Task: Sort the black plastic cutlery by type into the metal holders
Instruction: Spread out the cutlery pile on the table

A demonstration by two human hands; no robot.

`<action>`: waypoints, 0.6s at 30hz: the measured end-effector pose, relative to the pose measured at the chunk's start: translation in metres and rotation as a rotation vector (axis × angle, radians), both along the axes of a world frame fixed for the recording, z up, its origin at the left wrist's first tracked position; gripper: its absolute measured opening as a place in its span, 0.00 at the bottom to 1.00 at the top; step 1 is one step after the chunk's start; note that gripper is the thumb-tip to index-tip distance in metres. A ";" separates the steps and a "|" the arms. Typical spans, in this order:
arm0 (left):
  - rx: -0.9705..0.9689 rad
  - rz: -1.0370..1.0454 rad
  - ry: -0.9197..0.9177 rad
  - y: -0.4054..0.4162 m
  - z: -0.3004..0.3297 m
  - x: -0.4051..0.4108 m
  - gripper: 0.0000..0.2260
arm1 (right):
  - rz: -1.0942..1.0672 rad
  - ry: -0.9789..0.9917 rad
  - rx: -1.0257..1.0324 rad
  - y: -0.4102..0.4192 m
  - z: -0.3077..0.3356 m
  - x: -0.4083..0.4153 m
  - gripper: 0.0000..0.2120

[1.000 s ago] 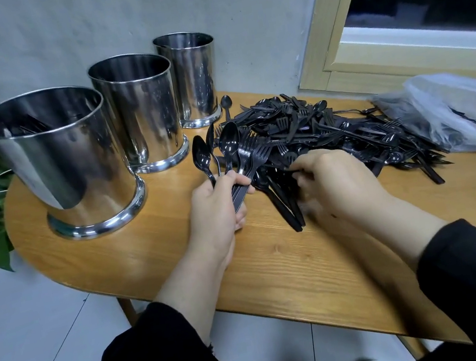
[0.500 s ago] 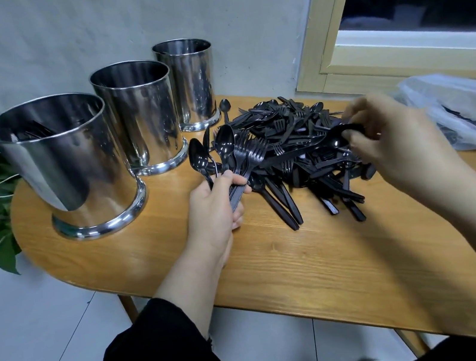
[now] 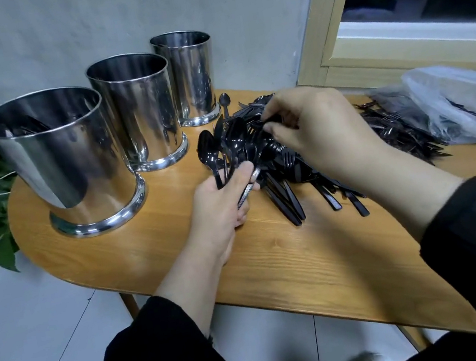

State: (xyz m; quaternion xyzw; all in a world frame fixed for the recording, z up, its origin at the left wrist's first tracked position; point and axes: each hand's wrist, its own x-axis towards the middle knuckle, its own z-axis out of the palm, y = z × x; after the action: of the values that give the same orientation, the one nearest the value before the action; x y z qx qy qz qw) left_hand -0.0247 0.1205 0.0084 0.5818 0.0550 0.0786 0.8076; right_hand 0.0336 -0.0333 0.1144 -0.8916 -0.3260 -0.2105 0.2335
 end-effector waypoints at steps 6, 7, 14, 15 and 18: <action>0.028 0.051 0.020 0.001 -0.001 0.001 0.11 | -0.082 -0.073 0.116 0.011 -0.014 0.012 0.11; 0.010 0.071 0.022 0.002 -0.001 0.001 0.12 | -0.133 -0.060 0.140 0.005 -0.019 0.012 0.09; -0.068 0.151 0.033 0.001 0.001 0.004 0.13 | -0.242 0.222 -0.304 -0.009 -0.084 -0.019 0.15; -0.073 0.156 0.033 0.001 0.001 0.004 0.12 | -0.261 0.208 -0.323 -0.007 -0.088 -0.021 0.16; -0.062 0.163 0.032 0.002 -0.001 0.004 0.12 | -0.318 0.195 -0.346 -0.001 -0.092 -0.022 0.15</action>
State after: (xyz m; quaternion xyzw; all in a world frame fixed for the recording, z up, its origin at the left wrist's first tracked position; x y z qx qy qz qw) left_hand -0.0209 0.1227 0.0072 0.5511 0.1173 0.1329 0.8154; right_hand 0.0115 -0.0345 0.0222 -0.9744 -0.1888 -0.0988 0.0719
